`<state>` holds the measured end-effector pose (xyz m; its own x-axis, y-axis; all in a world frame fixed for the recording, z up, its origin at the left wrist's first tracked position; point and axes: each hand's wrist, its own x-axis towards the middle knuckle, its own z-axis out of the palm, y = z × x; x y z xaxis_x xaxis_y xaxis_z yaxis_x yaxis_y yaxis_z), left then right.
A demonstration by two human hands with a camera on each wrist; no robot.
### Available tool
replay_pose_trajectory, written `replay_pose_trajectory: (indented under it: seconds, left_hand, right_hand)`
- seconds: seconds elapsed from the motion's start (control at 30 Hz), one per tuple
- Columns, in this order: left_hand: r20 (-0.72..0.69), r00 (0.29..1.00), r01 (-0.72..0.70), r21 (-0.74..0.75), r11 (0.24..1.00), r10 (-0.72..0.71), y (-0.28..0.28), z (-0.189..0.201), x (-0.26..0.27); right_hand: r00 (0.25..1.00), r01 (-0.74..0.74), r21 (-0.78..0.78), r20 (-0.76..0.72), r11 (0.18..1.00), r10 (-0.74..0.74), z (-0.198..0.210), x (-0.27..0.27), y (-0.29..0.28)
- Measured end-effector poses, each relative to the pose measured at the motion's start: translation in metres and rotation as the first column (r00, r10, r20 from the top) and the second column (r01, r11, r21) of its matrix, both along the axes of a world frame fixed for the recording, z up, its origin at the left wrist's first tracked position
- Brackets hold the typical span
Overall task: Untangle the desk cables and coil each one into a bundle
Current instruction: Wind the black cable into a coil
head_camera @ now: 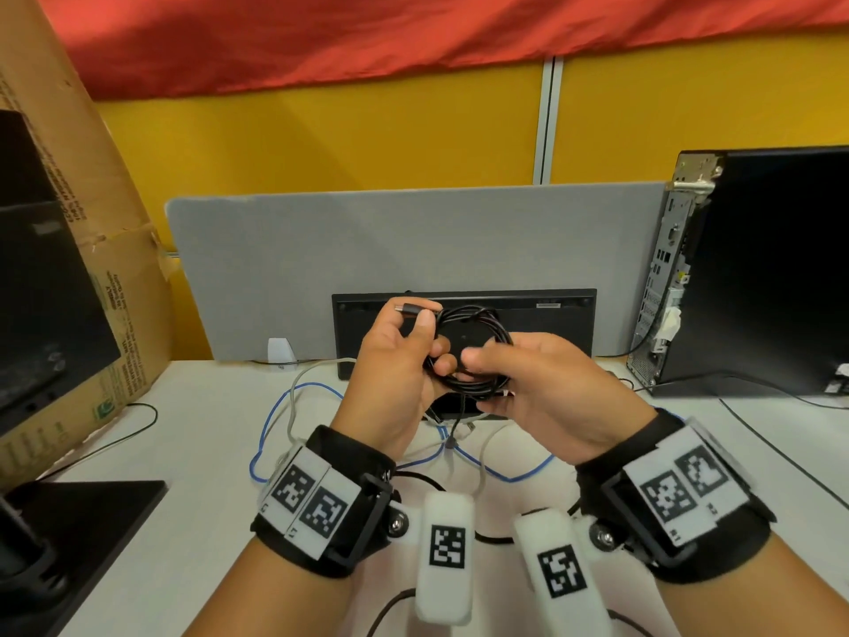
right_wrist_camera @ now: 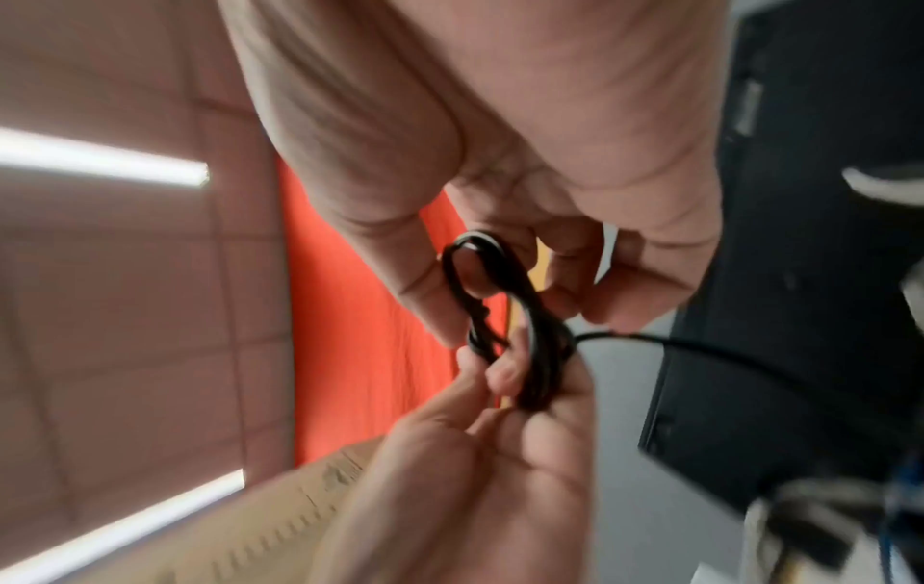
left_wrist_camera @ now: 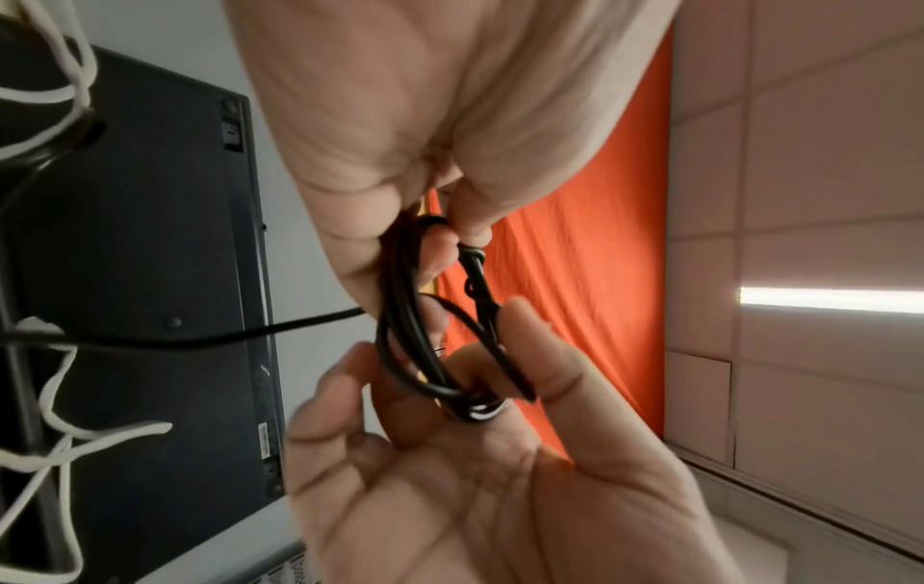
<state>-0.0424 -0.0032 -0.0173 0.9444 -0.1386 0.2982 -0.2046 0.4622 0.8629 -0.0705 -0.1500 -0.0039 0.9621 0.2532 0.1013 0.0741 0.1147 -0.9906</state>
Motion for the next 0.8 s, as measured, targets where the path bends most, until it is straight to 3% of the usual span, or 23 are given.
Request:
replay_pose_trajectory:
  seconds: [0.1, 0.2, 0.33, 0.47, 0.5, 0.57, 0.63, 0.7, 0.73, 0.8]
  left_hand:
    - [0.044, 0.996, -0.084, 0.054, 0.995, 0.081, -0.001, 0.000, 0.000]
    - [0.105, 0.983, -0.162, 0.121, 0.979, 0.150, 0.000, -0.001, 0.000]
    - [0.132, 0.975, -0.202, 0.167, 0.965, 0.181, -0.002, -0.005, 0.001]
    - [0.168, 0.968, -0.220, 0.194, 0.956, 0.189, 0.000, -0.007, 0.005]
    - [0.179, 0.961, -0.244, 0.205, 0.948, 0.208, 0.003, -0.007, 0.006]
    - [0.180, 0.953, -0.279, 0.204, 0.938, 0.244, 0.009, -0.007, 0.010]
    - [0.177, 0.951, -0.287, 0.206, 0.935, 0.253, 0.016, -0.006, 0.013]
    - [0.185, 0.949, -0.294, 0.230, 0.928, 0.255, 0.021, -0.007, 0.015]
    - [0.185, 0.948, -0.300, 0.240, 0.923, 0.260, 0.022, -0.007, 0.015]
    - [0.185, 0.939, -0.330, 0.253, 0.910, 0.289, 0.024, -0.009, 0.016]
  right_hand:
    - [0.973, 0.201, -0.242, 0.159, 0.949, -0.165, -0.003, 0.001, 0.003]
    - [0.940, 0.315, -0.271, 0.220, 0.909, -0.260, -0.005, 0.002, 0.006]
    - [0.872, 0.457, -0.518, 0.422, 0.723, -0.248, -0.005, 0.004, -0.005]
    - [0.819, 0.549, -0.511, 0.485, 0.661, -0.306, -0.001, 0.007, -0.018]
    - [0.806, 0.567, -0.486, 0.493, 0.665, -0.327, 0.000, 0.008, -0.021]
    - [0.800, 0.566, -0.336, 0.445, 0.753, -0.403, 0.005, 0.009, -0.025]
    - [0.859, 0.469, -0.061, 0.261, 0.881, -0.440, 0.012, 0.007, -0.028]
    - [0.927, 0.351, 0.152, 0.085, 0.924, -0.366, 0.018, 0.006, -0.031]
    - [0.941, 0.322, 0.149, 0.055, 0.935, -0.333, 0.020, 0.005, -0.034]
    - [0.940, 0.328, -0.077, 0.128, 0.941, -0.317, 0.020, 0.003, -0.040]
